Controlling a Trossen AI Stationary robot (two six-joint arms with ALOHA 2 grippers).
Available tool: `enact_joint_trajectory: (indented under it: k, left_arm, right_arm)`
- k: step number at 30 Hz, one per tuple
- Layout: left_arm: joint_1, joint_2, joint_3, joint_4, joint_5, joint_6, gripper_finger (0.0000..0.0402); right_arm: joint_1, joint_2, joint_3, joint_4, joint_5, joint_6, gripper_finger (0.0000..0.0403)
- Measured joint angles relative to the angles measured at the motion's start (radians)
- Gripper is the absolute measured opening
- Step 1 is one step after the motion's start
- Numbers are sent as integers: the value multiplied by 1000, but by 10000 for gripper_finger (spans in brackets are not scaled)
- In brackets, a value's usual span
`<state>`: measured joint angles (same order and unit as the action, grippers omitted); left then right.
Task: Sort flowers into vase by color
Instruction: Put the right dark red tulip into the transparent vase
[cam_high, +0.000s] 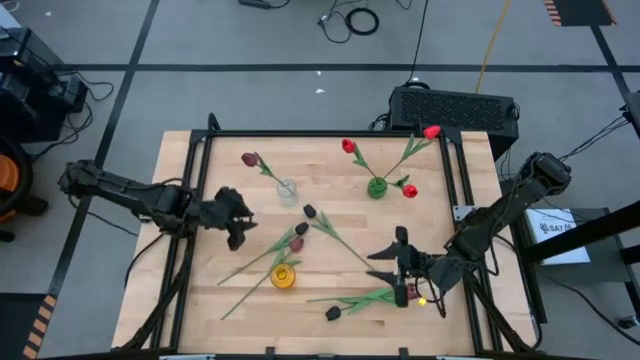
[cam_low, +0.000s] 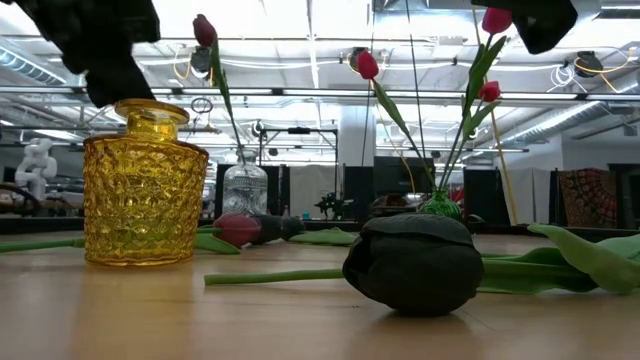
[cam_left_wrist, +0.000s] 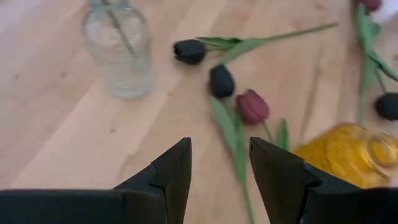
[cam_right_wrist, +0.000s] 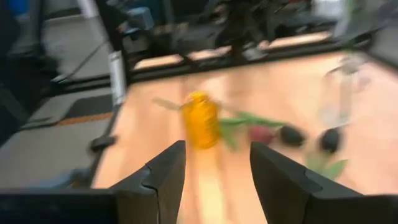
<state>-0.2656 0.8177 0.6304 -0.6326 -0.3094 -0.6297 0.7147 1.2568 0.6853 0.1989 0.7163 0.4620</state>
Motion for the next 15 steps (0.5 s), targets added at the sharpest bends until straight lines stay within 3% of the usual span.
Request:
enact_joint_trajectory:
  k: [5,15]
  left_arm:
    - [-144,3,0,77,-86,-19,169]
    - [-312,71,0,209,-241,-20,169]
  right_arm:
    - [1,0,0,-80,-181,109,171]
    - [57,0,0,-541,-441,520,171]
